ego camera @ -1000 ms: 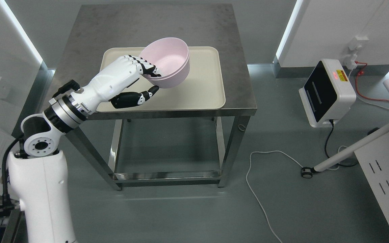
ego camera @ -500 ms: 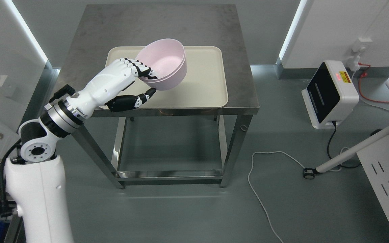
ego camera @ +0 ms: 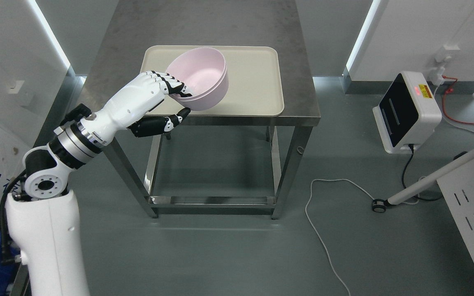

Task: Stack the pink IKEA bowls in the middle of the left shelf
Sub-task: 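Turn toward the blue bin shelf holding the bowls in the left hand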

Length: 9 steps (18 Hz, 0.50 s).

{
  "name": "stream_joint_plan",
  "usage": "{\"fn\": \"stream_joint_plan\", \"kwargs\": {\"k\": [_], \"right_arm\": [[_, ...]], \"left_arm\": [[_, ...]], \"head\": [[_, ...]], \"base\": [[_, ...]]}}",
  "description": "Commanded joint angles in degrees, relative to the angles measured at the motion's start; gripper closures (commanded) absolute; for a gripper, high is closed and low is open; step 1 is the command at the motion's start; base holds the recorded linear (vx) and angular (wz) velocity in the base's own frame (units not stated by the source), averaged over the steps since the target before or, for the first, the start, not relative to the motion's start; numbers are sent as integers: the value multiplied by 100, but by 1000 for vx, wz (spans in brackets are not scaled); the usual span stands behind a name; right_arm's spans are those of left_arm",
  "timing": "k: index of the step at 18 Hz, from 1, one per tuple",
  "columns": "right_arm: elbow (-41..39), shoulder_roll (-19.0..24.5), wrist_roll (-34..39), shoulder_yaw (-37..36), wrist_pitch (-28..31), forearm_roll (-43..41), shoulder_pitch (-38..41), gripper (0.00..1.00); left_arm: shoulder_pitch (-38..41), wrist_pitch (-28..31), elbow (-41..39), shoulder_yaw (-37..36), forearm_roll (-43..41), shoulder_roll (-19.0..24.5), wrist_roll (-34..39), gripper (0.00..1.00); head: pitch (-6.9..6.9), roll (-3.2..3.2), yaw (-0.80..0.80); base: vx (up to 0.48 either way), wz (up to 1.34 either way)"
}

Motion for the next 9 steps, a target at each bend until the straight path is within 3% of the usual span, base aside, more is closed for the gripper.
{"fn": "stream_joint_plan", "kwargs": {"k": [1, 9], "right_arm": [[-193, -100, 0, -62, 4, 0, 167, 0], [-193, -100, 0, -62, -4, 0, 167, 0]], "left_arm": [[-5, -3, -15, -27, 11, 100, 3, 98], [-75, -3, -6, -35, 11, 100, 3, 98]], "head": [[0, 0, 0], [0, 0, 0]], "base": [[-177, 72], [-260, 156]]}}
